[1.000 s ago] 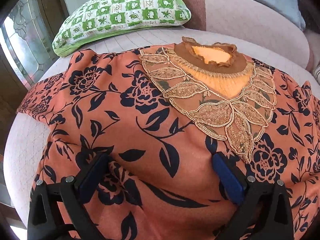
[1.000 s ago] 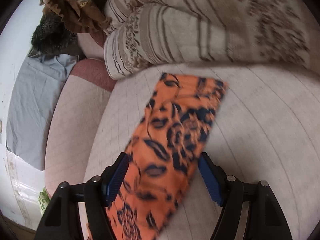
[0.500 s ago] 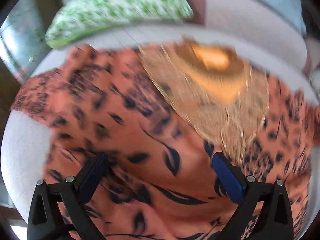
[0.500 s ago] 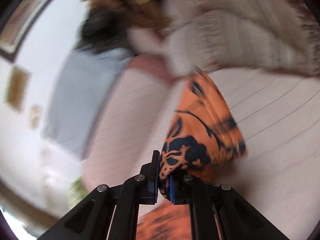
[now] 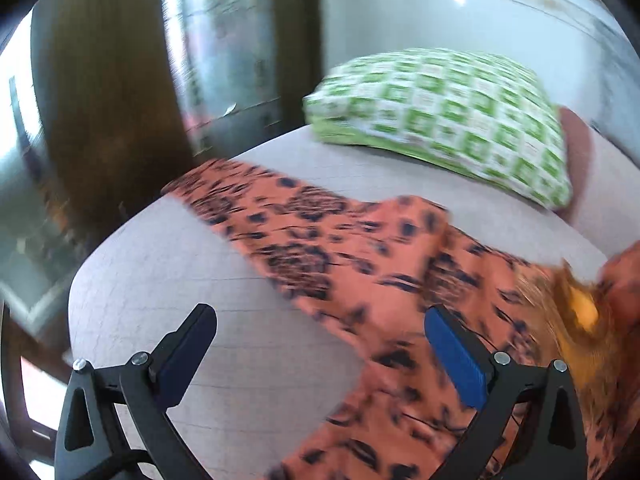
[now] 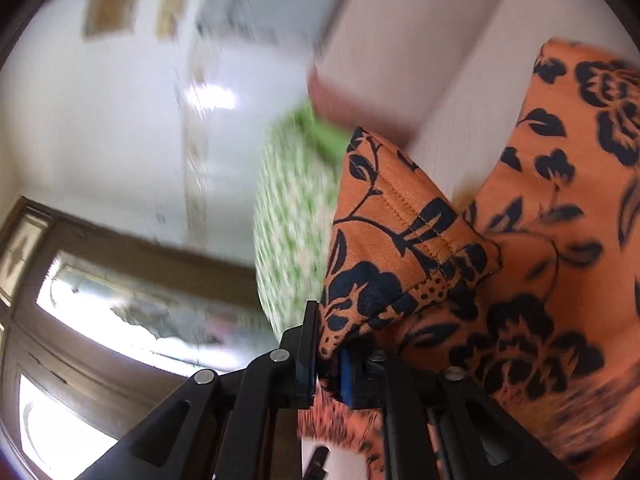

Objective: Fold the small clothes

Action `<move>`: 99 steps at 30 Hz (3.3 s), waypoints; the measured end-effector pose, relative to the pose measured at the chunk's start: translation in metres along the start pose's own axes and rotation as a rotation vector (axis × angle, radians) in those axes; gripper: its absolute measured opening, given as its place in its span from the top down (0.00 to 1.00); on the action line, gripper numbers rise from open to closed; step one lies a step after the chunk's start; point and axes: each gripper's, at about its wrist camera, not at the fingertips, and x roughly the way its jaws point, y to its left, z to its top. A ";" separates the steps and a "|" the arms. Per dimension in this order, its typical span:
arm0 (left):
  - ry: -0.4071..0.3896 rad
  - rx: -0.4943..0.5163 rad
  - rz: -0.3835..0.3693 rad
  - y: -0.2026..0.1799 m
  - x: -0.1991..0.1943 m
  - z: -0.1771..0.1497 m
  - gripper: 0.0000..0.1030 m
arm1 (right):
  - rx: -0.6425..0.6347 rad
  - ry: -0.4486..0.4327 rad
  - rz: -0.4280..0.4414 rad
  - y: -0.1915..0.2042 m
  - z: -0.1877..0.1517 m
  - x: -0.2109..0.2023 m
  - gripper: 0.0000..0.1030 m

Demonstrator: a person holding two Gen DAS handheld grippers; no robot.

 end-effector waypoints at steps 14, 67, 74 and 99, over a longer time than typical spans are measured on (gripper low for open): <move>-0.002 0.000 -0.133 -0.016 -0.004 -0.004 0.00 | -0.243 0.096 -0.135 0.008 -0.040 -0.049 0.08; 0.259 -0.426 -0.191 0.206 0.150 0.083 0.16 | -0.280 0.097 -0.437 -0.099 0.002 -0.071 0.01; 0.355 -0.433 -0.259 0.194 0.186 0.091 0.34 | -0.304 0.075 -0.473 -0.098 -0.002 -0.067 0.01; 0.072 -0.192 -0.291 0.131 0.121 0.144 0.94 | -0.149 -0.012 -0.395 -0.109 0.013 -0.081 0.14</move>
